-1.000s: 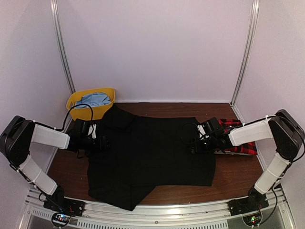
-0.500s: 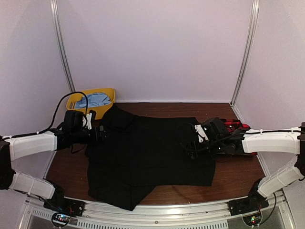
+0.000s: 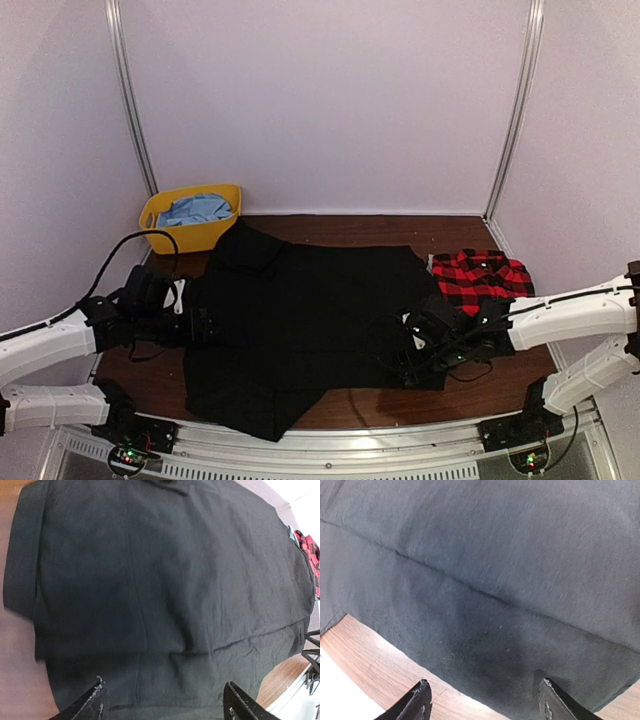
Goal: Fold and stack the long sleeve shirts
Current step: Pick up the sleeve from the center of the board.
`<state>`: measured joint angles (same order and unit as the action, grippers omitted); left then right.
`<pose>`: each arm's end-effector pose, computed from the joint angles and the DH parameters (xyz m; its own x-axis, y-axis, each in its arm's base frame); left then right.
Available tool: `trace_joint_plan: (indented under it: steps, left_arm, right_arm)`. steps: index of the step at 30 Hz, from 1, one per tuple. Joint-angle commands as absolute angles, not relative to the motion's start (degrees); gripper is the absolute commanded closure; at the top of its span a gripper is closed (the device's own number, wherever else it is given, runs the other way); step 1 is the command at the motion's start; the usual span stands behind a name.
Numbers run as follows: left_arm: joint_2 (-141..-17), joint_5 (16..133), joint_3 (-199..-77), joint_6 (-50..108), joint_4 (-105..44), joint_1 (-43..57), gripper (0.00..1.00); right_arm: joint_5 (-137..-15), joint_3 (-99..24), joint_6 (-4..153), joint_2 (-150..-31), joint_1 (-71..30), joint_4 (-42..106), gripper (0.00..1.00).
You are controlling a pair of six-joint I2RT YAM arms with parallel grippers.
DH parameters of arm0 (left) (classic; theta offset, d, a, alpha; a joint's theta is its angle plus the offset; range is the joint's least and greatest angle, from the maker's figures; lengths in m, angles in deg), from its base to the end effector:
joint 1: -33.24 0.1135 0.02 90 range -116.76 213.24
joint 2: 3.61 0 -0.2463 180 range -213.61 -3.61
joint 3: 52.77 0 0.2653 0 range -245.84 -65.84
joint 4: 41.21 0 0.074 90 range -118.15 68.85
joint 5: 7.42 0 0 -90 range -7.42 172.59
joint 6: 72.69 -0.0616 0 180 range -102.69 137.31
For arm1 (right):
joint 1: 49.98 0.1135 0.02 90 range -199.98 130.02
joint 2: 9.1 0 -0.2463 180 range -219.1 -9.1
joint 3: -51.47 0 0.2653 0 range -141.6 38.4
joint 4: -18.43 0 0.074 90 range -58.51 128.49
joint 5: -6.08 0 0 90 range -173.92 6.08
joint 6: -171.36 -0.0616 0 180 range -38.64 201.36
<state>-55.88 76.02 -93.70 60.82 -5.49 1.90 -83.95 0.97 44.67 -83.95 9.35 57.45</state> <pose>0.1855 -0.1212 0.1572 -0.8550 -0.2802 -0.4365 -0.0075 0.8482 -0.5297 0.1317 0.2220 0.1206 -0.8795 -0.3117 -0.3597 -0.4172 0.8686 0.2674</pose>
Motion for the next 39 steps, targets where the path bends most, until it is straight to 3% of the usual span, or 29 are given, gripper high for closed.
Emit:
trace_joint_plan:
  steps: [1,12,18,28,35,39]
  left_arm:
    - [-52.7,81.6,-91.5,70.1,0.0,-1.5,0.21]
    - [-56.6,92.1,-91.0,82.3,10.7,-8.6,0.27]
    - [-60.1,91.3,-89.9,85.8,11.7,-10.8,0.31]
    - [-62.3,88.6,-87.2,86.8,6.4,-11.6,0.61]
    - [-64.8,87.1,-88.5,84.5,3.7,-11.6,0.90]
    - [-65.0,86.7,-93.2,82.0,6.7,-11.7,0.96]
  right_arm:
    - [-85.6,1.2,42.0,-85.4,11.1,58.1,0.26]
    - [-85.8,-2.0,44.8,-84.4,10.6,63.2,0.25]
    - [-84.1,-3.3,49.0,-85.9,7.6,63.4,0.24]
    - [-81.8,-2.3,52.0,-85.9,5.1,61.3,0.24]
    - [-82.0,-1.6,51.4,-84.4,4.4,61.9,0.24]
    - [-81.1,-1.2,50.9,-83.2,4.2,63.4,0.24]
